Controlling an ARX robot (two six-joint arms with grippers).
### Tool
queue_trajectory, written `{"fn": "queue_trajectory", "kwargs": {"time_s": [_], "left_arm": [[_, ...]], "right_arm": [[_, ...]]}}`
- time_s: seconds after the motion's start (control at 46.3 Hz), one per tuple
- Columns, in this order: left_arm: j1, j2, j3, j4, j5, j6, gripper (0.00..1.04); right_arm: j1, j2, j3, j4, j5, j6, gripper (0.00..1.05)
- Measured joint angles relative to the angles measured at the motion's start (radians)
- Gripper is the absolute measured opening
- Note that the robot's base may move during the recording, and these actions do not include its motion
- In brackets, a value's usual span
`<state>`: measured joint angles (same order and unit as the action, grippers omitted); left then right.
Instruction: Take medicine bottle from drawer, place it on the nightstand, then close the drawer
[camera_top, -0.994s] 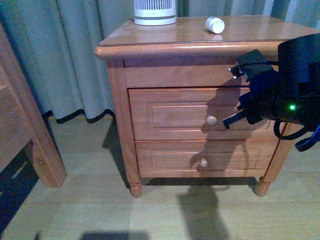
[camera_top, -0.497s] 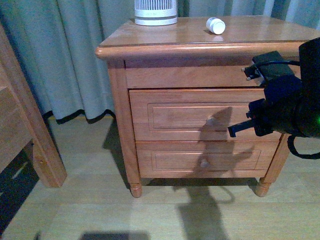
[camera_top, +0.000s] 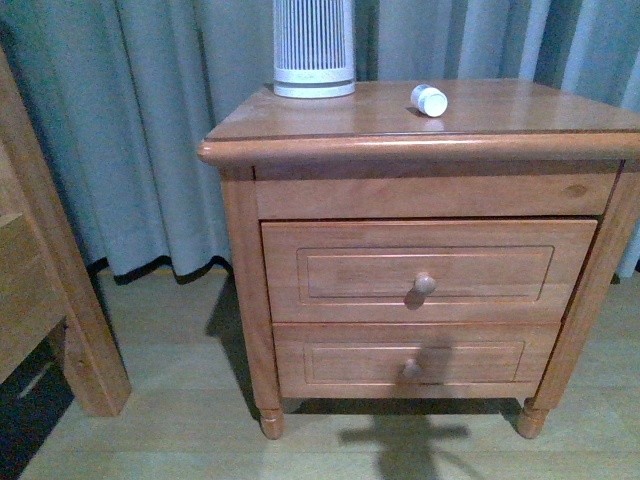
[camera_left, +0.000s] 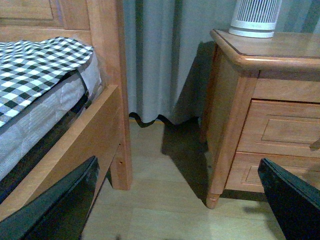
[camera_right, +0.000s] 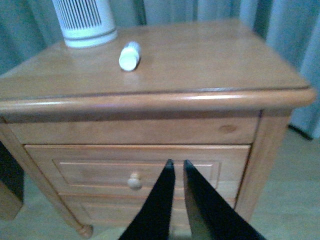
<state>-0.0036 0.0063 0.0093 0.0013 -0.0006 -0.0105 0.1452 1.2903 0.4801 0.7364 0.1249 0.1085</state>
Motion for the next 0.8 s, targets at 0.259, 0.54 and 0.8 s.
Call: {"fn": "queue_trajectory", "kwargs": {"time_s": [0.259, 0.54, 0.8], "left_arm": [[0.000, 0.000, 0.000, 0.000, 0.000, 0.000, 0.98], [0.000, 0.000, 0.000, 0.000, 0.000, 0.000, 0.98], [0.000, 0.000, 0.000, 0.000, 0.000, 0.000, 0.98]], "right_arm": [[-0.040, -0.467, -0.256, -0.150, -0.023, -0.086, 0.03], [-0.141, -0.640, -0.370, -0.203, -0.126, -0.102, 0.03], [-0.143, -0.763, -0.417, -0.278, -0.126, -0.103, 0.03]]}}
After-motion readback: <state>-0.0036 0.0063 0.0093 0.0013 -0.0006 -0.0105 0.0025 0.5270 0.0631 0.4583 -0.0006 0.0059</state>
